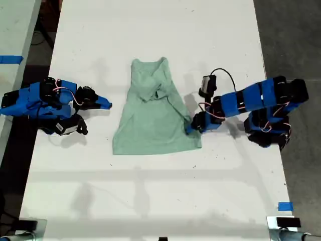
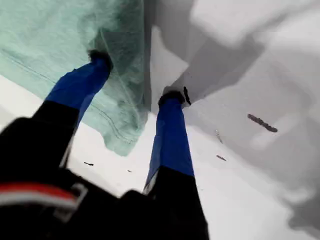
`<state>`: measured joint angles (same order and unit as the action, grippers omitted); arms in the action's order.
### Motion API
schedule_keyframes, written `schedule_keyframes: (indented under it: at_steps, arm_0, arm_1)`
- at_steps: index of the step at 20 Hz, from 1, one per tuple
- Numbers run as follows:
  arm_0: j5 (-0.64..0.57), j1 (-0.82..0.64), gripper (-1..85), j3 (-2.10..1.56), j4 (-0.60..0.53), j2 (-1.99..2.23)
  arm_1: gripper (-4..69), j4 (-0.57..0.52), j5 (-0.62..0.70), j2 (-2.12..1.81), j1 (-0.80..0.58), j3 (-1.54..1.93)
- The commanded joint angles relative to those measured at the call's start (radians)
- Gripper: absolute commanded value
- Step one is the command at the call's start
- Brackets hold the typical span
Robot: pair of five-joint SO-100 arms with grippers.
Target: Fold t shirt
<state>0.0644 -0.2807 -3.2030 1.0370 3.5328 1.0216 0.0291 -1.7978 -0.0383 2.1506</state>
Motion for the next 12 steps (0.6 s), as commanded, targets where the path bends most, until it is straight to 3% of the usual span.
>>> schedule_keyframes:
  at_steps: [1, 4, 6, 12]
  arm_0:
    - [0.002, 0.005, -0.2, -0.018, -0.015, 0.005]
    - [0.002, 0.005, -0.2, -0.018, -0.015, 0.005]
    - [0.002, 0.005, -0.2, -0.018, -0.015, 0.005]
    - [0.002, 0.005, -0.2, -0.018, -0.015, 0.005]
  arm_1:
    - [20.0, 0.003, -0.006, 0.006, 0.003, -0.052]
    - [14.7, 0.092, 0.006, 0.020, 0.008, -0.127]
    - [3.0, 0.153, 0.003, 0.046, 0.011, -0.181]
    - [0.7, 0.256, 0.009, 0.114, 0.026, -0.310]
